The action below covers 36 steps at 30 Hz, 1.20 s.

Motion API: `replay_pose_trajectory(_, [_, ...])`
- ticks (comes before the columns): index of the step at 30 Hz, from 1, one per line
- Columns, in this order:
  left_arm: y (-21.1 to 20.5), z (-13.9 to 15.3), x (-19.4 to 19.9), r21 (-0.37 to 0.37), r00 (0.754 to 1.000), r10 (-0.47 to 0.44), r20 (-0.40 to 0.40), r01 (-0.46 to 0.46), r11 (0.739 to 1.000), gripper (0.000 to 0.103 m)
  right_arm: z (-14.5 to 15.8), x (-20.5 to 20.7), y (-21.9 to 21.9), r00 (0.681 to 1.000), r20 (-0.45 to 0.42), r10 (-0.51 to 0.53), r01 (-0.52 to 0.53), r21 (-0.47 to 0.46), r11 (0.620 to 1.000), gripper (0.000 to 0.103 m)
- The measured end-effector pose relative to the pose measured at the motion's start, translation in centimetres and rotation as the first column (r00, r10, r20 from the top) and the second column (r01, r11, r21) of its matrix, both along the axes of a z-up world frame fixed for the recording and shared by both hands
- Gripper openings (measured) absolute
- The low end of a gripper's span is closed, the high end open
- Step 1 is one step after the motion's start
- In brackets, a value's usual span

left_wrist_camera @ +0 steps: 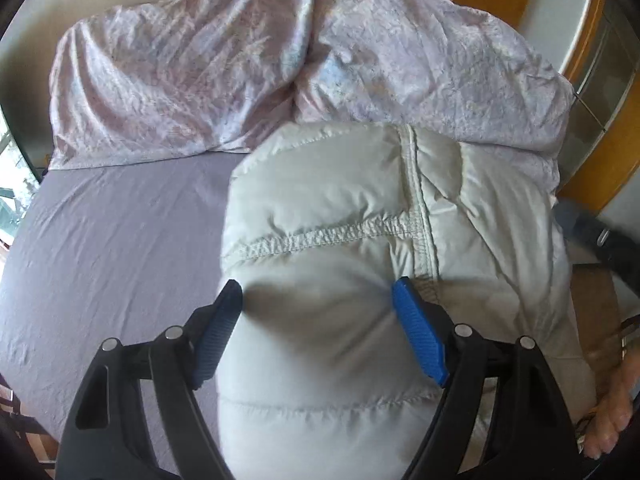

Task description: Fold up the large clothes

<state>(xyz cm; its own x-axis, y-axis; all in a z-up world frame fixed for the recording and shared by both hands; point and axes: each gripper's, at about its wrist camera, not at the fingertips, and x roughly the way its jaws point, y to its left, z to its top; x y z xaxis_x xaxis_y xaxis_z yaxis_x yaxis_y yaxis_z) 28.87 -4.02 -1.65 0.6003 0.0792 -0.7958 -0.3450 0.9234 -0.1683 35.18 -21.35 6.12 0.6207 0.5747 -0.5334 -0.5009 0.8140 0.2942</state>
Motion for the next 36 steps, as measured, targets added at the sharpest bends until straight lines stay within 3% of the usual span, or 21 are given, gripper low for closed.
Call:
replay_pose_trajectory(3, [-1.3, -0.8, 0.6, 0.036, 1.000, -0.031, -0.007, 0.031, 0.999, 0.078, 0.2, 0.4, -0.2, 1.000, 0.001, 0.020, -0.020, 0.030, 0.999, 0.040])
replay_pose_trajectory(7, [-2.8, -1.7, 1.7, 0.070, 0.998, -0.060, -0.030, 0.062, 0.996, 0.079, -1.1, 1.2, 0.7, 0.999, -0.026, 0.023, -0.025, -0.062, 0.998, 0.040])
replay_pose_trajectory(15, [-4.5, -1.8, 2.9, 0.106, 0.991, -0.128, -0.033, 0.131, 0.986, 0.083, -7.3, 3.9, 0.2, 0.986, -0.130, -0.102, 0.064, -0.267, 0.962, 0.036])
replay_pose_trajectory(22, [-4.8, 0.0, 3.3, 0.101, 0.988, -0.156, 0.008, 0.154, 0.983, 0.083, -11.5, 4.4, -2.8, 0.965, -0.235, -0.114, 0.088, -0.116, 0.989, 0.036])
replay_pose_trajectory(26, [-4.2, -0.2, 4.3, 0.139, 0.992, -0.124, -0.003, 0.123, 0.983, 0.083, -12.0, 4.4, -2.9, 0.965, -0.240, -0.110, 0.084, -0.117, 0.990, 0.036])
replay_pose_trajectory(30, [-4.3, -2.1, 4.9, 0.214, 0.994, -0.103, -0.020, 0.105, 0.971, 0.091, -12.3, 4.3, -2.8, 0.968, -0.229, -0.106, 0.083, -0.109, 0.991, 0.036])
replay_pose_trajectory(36, [-3.8, -3.8, 5.7, 0.219, 0.995, -0.094, -0.026, 0.098, 0.971, 0.101, -12.6, 4.6, -2.5, 0.970, -0.219, -0.106, 0.082, -0.114, 0.990, 0.036])
